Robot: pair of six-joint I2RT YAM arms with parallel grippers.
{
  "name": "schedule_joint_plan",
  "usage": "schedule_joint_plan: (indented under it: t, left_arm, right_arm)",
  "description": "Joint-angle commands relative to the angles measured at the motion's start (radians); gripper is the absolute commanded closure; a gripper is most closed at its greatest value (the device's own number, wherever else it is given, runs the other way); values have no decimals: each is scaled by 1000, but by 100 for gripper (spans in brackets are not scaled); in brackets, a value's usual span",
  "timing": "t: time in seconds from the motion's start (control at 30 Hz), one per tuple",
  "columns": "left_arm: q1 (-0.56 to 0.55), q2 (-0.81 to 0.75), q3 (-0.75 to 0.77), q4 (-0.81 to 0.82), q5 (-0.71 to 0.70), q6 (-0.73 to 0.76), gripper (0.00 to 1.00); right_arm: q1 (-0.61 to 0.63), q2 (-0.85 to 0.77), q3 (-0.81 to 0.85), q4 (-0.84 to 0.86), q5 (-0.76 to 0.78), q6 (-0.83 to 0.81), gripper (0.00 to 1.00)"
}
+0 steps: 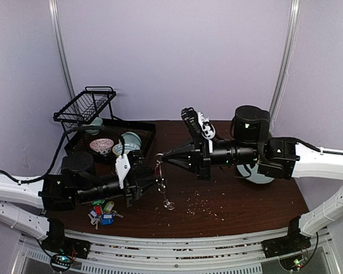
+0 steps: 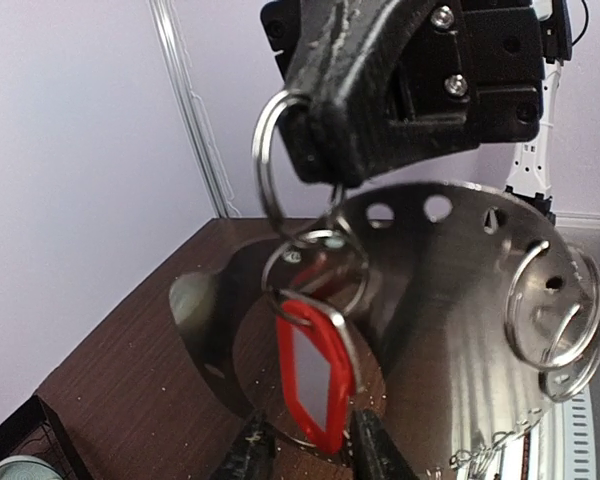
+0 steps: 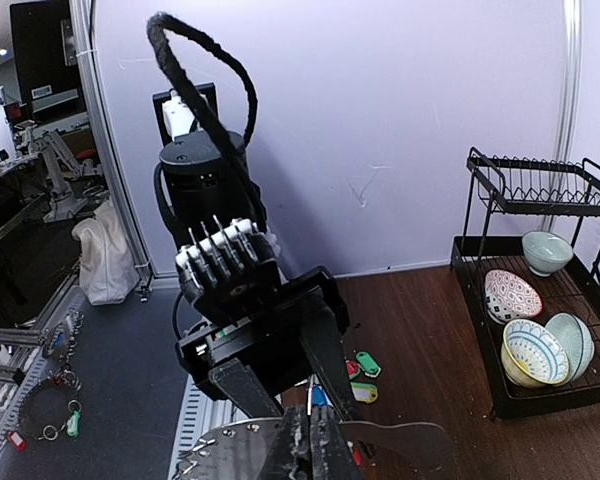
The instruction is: Put the keys on the keyring
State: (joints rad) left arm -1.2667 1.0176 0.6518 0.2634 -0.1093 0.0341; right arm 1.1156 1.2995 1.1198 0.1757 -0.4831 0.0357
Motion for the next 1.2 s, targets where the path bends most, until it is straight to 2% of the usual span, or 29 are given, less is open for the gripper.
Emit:
schedule_joint_plan:
  t: [0.0, 0.1, 0.17, 0.2, 0.3, 0.53, 0.63, 0.8, 0.97, 1.0, 1.07, 1.17]
  left_arm:
    - [1, 1, 19, 136, -29, 41, 72]
    - [0, 0, 2, 192, -20, 30, 74]
    - [0, 1, -5, 209, -25, 24, 82]
    - [0, 1, -8, 211, -26, 23, 89]
    - [0, 10, -15, 209, -30, 15, 100]
    - [-32, 73, -14, 230, -111, 15, 100]
    - [-41, 116, 10, 235, -98, 25, 100]
    - [-46, 154, 25, 260, -65, 25, 100]
    - [-46, 113, -7, 288, -68, 8, 100]
    - [-46, 96, -17, 286, -67, 7, 93]
    - [-46, 62, -37, 258, -78, -1, 72]
    - [-45, -15, -66, 191, -125, -20, 57]
  right_arm:
    - [-1, -27, -16, 108, -35, 50, 100]
    - [-2, -19, -21, 137, -32, 67, 100]
    - [0, -15, -27, 160, -33, 76, 100]
    - [-1, -14, -27, 169, -32, 80, 100]
    - [0, -17, -35, 200, -5, 95, 100]
    - [0, -29, -132, 457, 147, 252, 100]
    - [1, -17, -164, 546, 170, 289, 100]
    - [2, -1, -182, 594, 195, 303, 100]
    - [-2, -28, -206, 585, 206, 287, 100]
    - [-4, -40, -206, 565, 210, 273, 100]
    - [-12, -59, -202, 508, 218, 241, 100]
    - [-20, -87, -208, 443, 237, 207, 100]
